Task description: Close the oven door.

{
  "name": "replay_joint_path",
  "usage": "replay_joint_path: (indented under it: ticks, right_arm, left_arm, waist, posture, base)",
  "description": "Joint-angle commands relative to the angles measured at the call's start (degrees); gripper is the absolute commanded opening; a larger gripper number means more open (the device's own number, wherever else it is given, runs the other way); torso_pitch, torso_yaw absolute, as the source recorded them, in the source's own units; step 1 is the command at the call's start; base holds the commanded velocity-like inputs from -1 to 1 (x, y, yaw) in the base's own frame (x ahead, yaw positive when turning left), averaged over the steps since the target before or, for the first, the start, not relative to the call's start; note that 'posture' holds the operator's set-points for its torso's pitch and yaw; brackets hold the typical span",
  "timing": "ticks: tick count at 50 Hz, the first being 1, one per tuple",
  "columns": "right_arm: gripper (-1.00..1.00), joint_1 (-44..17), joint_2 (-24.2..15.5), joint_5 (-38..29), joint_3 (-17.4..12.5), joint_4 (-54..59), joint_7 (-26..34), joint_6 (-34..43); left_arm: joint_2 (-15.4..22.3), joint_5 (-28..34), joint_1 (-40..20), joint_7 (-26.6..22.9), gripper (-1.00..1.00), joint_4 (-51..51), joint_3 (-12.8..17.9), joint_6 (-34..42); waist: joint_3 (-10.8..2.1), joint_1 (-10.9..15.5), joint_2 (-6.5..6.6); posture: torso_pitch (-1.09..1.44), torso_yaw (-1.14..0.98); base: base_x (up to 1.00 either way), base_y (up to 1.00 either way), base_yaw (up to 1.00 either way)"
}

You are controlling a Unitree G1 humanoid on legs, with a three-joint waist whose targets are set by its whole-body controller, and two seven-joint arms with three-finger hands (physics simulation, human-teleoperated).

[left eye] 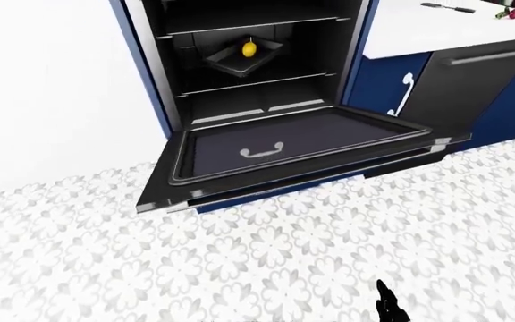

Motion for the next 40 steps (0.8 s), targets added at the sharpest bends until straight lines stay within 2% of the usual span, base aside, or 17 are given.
replay_joint_path:
  ticks: [1,4,8,9,10,13,18,19,21,22,23,24,32,35,37,38,40]
  right_arm:
    - [1.0,-0.48,-1.02,0.76,-0.41,-0.94,-0.43,-1.34]
    - [1.0,-0.65,-1.19,0.85,-0.46,-0.9,-0.22,-1.15]
    - [1.0,-0.73,-1.28,0.82,-0.52,-0.85,-0.14,-1.01]
    - [1.0,-0.8,-1.33,0.82,-0.56,-0.83,-0.08,-0.92]
    - [1.0,-0.83,-1.36,0.82,-0.59,-0.82,-0.01,-0.86]
    - [1.0,-0.88,-1.4,0.74,-0.66,-0.81,0.08,-0.78]
    - [1.0,-0.69,-1.2,0.62,-0.56,-0.9,-0.16,-0.98]
    - [1.0,-0.7,-1.2,0.63,-0.55,-0.91,-0.18,-0.98]
    - [1.0,-0.52,-1.15,0.6,-0.47,-0.89,-0.2,-1.11]
    - [1.0,-0.5,-1.14,0.59,-0.45,-0.9,-0.26,-1.1]
    - [1.0,-0.52,-1.13,0.62,-0.42,-0.91,-0.27,-1.08]
    - [1.0,-0.53,-1.11,0.63,-0.4,-0.92,-0.29,-1.08]
    - [1.0,-0.67,-1.38,0.26,-0.5,-0.83,-0.25,-0.66]
    - [1.0,-0.74,-1.33,0.25,-0.55,-0.85,-0.33,-0.69]
    - [1.0,-0.7,-1.31,0.27,-0.58,-0.84,-0.33,-0.73]
    - [1.0,-0.65,-1.29,0.31,-0.61,-0.84,-0.28,-0.8]
    - [1.0,-0.66,-1.33,0.32,-0.63,-0.83,-0.2,-0.83]
  left_arm:
    - [0.27,0.07,0.05,-0.28,1.0,-0.31,0.07,-0.84]
    - [0.24,0.1,0.03,-0.3,1.0,-0.32,0.07,-0.86]
    - [0.23,0.13,0.07,-0.26,1.0,-0.31,0.05,-0.89]
    - [0.23,0.14,0.08,-0.28,1.0,-0.31,0.04,-0.87]
    - [0.21,0.15,0.11,-0.26,1.0,-0.32,0.02,-0.9]
    - [0.2,0.13,0.18,-0.26,1.0,-0.31,0.01,-0.93]
    - [0.15,0.08,0.23,-0.27,1.0,-0.32,-0.05,-0.98]
    - [0.13,0.08,0.27,-0.27,1.0,-0.32,-0.07,-1.0]
    - [0.05,0.1,0.34,-0.26,1.0,-0.31,-0.14,-1.03]
    - [0.05,0.13,0.36,-0.22,1.0,-0.31,-0.18,-1.01]
    - [0.09,0.26,0.34,-0.01,1.0,-0.31,-0.28,-1.05]
    - [0.1,0.39,0.35,0.1,1.0,-0.31,-0.37,-1.09]
    - [0.16,0.35,0.25,0.05,1.0,-0.3,-0.31,-0.19]
    - [0.16,0.3,0.21,-0.11,1.0,-0.3,-0.28,0.27]
    - [0.19,0.29,0.19,-0.1,1.0,-0.3,-0.26,0.31]
    - [0.19,0.28,0.23,-0.09,1.0,-0.3,-0.24,0.28]
    - [0.21,0.29,0.28,-0.08,1.0,-0.3,-0.22,0.25]
  waist:
    - [-0.2,-0.07,-0.32]
    - [-0.11,-0.27,-2.2]
    - [-0.52,-0.61,-5.82]
    - [-0.49,-1.28,-3.31]
    - [-0.63,-0.91,-4.3]
    - [-1.11,-1.08,-4.1]
    - [-0.4,-0.94,0.03]
    - [-0.54,-0.86,1.54]
    - [-1.91,-0.15,6.66]
    - [-0.91,0.06,2.63]
    - [-0.68,0.17,3.39]
    - [-0.65,0.52,3.07]
    - [-0.21,-0.18,-1.49]
    - [-0.23,-0.31,-3.76]
    - [-1.04,-0.64,-6.51]
    - [-0.39,-1.27,-3.44]
    - [-0.85,-1.22,-4.56]
  posture:
    - [0.0,0.0]
    - [0.0,0.0]
    - [0.0,0.0]
    - [0.0,0.0]
    - [0.0,0.0]
    - [0.0,0.0]
    - [0.0,0.0]
    - [0.0,0.0]
    - [0.0,0.0]
    - [0.0,0.0]
    - [0.0,0.0]
    - [0.0,0.0]
    - [0.0,0.0]
    - [0.0,0.0]
    - [0.0,0.0]
    - [0.0,0.0]
    - [0.0,0.0]
  base:
    - [0.0,0.39,0.0]
    - [0.0,0.4,0.0]
    - [0.0,0.4,0.0]
    - [0.0,0.4,0.0]
    - [0.0,0.38,0.0]
    - [0.0,0.4,0.0]
    - [0.0,0.4,0.0]
    - [0.0,0.4,0.0]
    - [0.0,0.4,0.0]
    - [0.0,0.4,0.0]
    - [0.0,0.4,0.0]
    - [0.0,0.4,0.0]
    - [0.0,0.4,0.0]
    - [0.0,0.4,0.0]
    - [0.0,0.4,0.0]
    - [0.0,0.4,0.0]
    - [0.0,0.4,0.0]
